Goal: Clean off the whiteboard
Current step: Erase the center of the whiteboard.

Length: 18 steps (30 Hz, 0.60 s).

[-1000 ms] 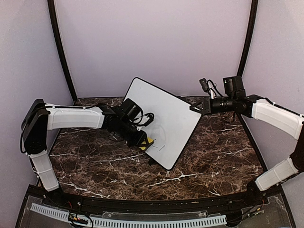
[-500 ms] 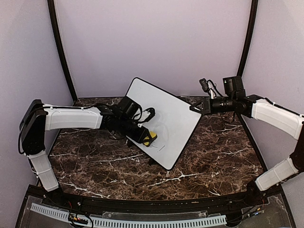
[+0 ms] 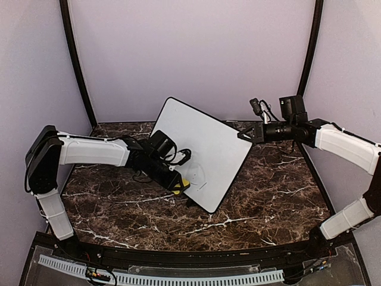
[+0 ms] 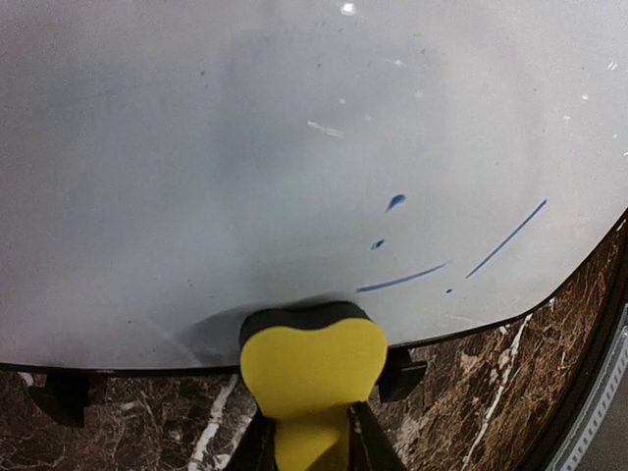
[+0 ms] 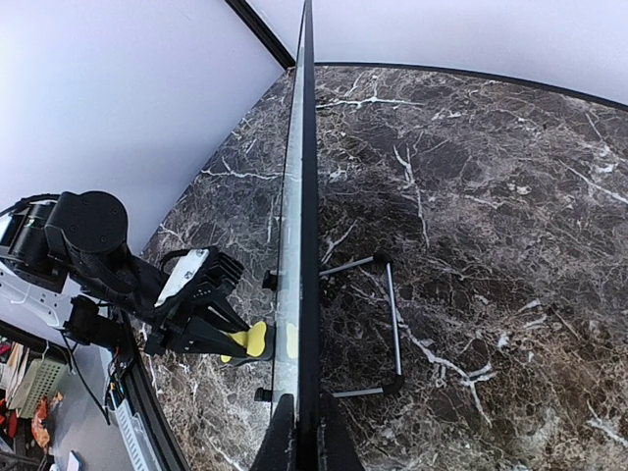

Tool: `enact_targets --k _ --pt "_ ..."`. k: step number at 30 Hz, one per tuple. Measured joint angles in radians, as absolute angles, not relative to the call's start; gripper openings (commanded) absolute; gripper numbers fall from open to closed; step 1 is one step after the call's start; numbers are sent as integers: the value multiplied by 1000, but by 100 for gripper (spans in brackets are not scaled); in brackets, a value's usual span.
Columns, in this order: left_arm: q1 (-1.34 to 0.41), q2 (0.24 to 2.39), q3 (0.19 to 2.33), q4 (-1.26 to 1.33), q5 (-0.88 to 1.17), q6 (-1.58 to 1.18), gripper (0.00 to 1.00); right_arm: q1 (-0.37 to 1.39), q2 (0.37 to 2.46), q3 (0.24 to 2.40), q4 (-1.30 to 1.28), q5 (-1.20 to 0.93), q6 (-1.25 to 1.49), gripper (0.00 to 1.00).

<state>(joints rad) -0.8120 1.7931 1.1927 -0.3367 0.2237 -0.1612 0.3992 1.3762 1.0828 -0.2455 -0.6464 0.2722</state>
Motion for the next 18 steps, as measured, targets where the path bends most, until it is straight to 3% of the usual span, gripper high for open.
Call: enact_targets --k 10,18 --pt "-812 1823 1372 -360 233 -133 0 399 1376 1083 -245 -645 273 0" --pt "-817 1806 1314 -316 223 -115 0 399 1377 1083 -246 -645 273 0"
